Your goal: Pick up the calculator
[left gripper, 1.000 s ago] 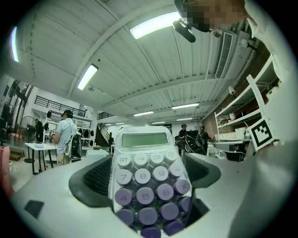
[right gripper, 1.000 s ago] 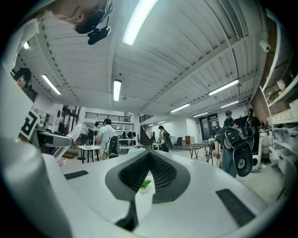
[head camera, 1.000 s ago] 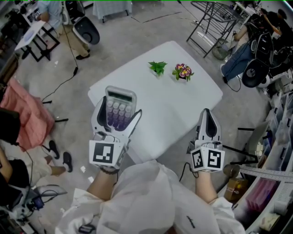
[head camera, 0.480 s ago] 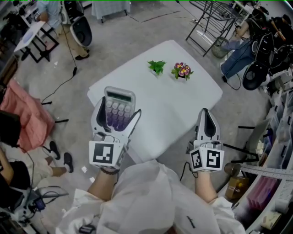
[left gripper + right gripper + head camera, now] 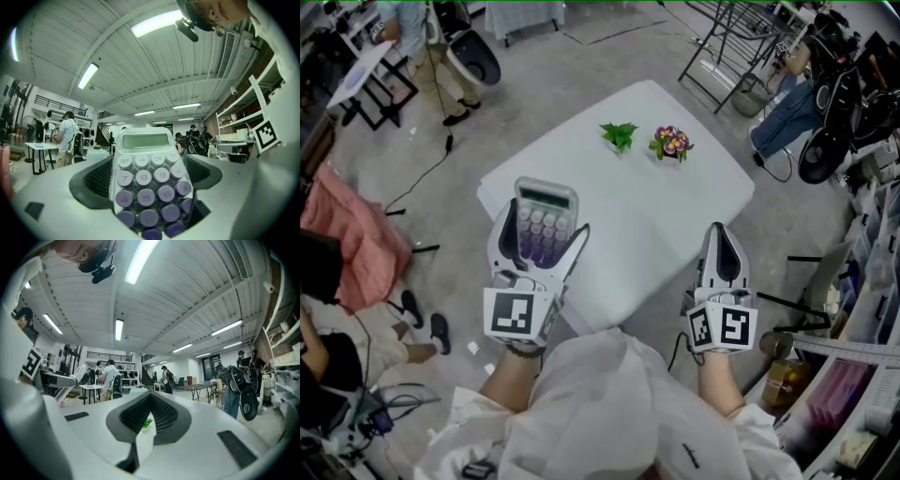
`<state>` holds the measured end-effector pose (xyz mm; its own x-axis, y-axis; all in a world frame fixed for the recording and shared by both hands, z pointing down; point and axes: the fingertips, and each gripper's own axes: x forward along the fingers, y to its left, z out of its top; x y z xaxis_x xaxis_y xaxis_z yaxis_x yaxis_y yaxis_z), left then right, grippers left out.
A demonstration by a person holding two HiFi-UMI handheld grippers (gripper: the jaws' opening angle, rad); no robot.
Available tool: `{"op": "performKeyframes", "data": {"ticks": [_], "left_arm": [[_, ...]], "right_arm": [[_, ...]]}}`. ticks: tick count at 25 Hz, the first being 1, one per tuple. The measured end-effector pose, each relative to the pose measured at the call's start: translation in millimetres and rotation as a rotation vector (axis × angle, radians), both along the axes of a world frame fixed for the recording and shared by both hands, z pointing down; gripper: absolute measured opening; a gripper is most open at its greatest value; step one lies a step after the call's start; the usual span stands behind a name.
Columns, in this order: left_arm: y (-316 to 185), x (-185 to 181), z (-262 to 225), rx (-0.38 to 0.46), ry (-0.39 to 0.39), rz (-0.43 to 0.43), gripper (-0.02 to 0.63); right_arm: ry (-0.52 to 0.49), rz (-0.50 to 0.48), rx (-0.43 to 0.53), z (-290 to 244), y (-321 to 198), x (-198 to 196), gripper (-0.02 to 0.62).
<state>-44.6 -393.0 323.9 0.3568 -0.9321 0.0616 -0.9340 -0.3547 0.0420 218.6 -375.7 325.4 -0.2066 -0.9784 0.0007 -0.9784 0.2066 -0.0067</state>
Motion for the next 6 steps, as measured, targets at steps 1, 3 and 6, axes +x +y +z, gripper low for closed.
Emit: {"op": "performKeyframes", "data": {"ticks": [1,3,6], "left_arm": [[-0.2,-0.2,1.5,-0.006,-0.001,-0.002,0.495],[-0.1,1.2,4.3,-0.02,-0.006,0.003,0.495],[-0.9,3.4,5.8,-0.02,-0.006,0.011,0.495]], "right_arm": [[-0.001,0.0,0.0,0.6,0.0,-0.1,0.017],[-0.002,0.001,0.0,1.7,-0.1,0.0,0.017],[-0.005,-0.001,-0.005,3.4,-0.9,-0.1,0.017]]}}
